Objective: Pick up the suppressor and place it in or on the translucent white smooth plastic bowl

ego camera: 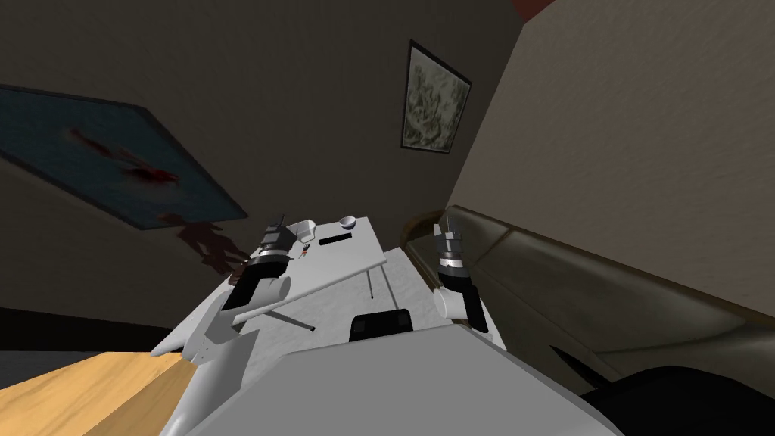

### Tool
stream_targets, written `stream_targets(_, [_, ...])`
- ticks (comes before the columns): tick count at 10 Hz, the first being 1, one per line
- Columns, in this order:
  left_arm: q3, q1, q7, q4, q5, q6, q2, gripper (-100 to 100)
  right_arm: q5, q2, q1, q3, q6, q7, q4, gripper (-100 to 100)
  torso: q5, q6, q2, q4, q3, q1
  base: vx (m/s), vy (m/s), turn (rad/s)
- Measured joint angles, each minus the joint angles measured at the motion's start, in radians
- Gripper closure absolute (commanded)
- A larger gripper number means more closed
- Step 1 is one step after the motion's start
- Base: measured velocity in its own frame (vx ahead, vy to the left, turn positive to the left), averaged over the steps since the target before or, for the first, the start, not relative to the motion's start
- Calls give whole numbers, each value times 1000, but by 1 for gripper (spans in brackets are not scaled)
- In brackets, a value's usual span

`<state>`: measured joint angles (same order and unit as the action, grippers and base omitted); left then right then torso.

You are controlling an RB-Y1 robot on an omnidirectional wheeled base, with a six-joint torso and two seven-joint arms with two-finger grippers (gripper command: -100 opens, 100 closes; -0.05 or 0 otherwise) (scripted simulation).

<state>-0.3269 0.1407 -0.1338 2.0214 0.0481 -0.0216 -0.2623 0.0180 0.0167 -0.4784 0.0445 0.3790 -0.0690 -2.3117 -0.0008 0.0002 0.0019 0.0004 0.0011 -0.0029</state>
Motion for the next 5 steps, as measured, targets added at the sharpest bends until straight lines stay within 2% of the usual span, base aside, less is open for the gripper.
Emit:
stream_targets(1, [-10, -3, -11, -10, 8, -26, -6, -100, 0, 0, 0, 0, 0, 0, 0, 0, 0, -1, 0, 0, 0, 1, -15, -55, -186])
stream_targets(2, [-26, -35, -24, -48, 19, -49, -19, -100, 0, 0, 0, 0, 0, 0, 0, 0, 0, 0, 0, 0, 0, 0, -15, -41, -107])
stream_targets(3, [-34, -51, -32, -62, 23, -77, -23, -100, 0, 0, 0, 0, 0, 0, 0, 0, 0, -1, 0, 0, 0, 1, -6, -17, 13])
stream_targets(4, [-35, -54, -33, -63, 23, -96, -20, -100, 0, 0, 0, 0, 0, 0, 0, 0, 1, -1, 0, 0, 0, 2, -9, -34, -204])
stream_targets(5, [-48, -77, -42, -82, 30, -125, -27, -100, 0, 0, 0, 0, 0, 0, 0, 0, 0, 0, 0, 0, 0, 1, -10, -31, -118])
